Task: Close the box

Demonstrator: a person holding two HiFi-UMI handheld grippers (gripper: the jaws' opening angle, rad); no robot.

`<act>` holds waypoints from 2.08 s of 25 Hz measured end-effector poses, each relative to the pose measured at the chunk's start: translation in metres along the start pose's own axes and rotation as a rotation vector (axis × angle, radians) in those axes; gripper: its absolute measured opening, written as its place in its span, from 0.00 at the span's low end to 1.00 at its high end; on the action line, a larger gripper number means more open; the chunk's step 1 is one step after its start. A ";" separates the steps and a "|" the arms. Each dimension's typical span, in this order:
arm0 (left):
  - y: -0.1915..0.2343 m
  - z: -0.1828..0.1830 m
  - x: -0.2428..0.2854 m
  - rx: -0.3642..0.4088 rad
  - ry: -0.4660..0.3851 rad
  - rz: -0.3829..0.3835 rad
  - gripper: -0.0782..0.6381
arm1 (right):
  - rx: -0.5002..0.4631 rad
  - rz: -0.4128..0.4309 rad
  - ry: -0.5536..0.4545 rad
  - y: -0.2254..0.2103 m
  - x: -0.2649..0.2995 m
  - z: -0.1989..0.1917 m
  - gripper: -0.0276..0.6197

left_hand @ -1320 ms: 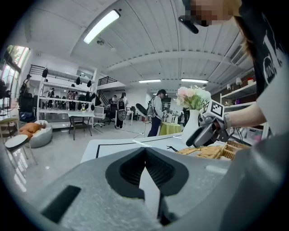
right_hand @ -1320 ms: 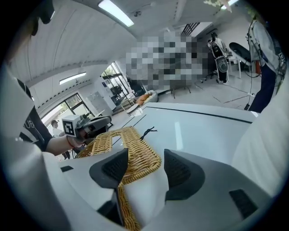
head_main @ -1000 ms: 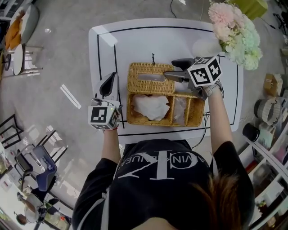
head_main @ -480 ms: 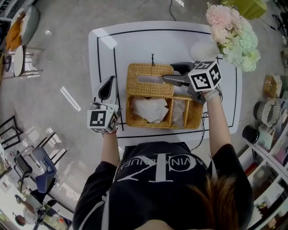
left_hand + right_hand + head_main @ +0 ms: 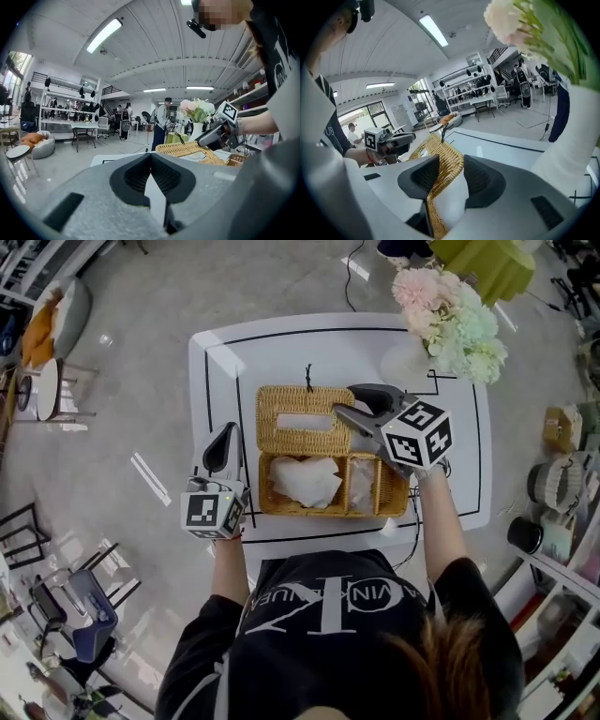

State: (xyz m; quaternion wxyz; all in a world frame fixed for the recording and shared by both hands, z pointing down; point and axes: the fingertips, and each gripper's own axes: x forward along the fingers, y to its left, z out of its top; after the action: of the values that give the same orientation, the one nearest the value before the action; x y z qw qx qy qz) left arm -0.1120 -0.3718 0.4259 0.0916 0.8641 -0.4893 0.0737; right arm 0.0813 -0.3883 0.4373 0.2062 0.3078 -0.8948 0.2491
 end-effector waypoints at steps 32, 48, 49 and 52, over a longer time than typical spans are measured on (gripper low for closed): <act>-0.061 0.017 -0.111 0.007 -0.093 0.122 0.12 | -0.448 -0.100 -0.209 0.123 -0.082 -0.001 0.14; -0.080 0.019 -0.150 0.010 -0.123 0.172 0.12 | -0.686 -0.128 -0.081 0.166 -0.081 -0.064 0.18; -0.080 0.021 -0.151 0.011 -0.124 0.172 0.12 | -0.699 -0.133 -0.073 0.168 -0.080 -0.067 0.18; -0.078 0.026 -0.154 0.021 -0.127 0.166 0.12 | -0.741 -0.152 -0.052 0.172 -0.077 -0.074 0.18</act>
State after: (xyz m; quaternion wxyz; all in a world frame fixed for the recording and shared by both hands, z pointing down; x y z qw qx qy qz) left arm -0.1228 -0.2105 0.3610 0.0449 0.8246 -0.5631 0.0313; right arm 0.0410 -0.1930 0.4006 0.2986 0.2840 -0.9038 -0.1152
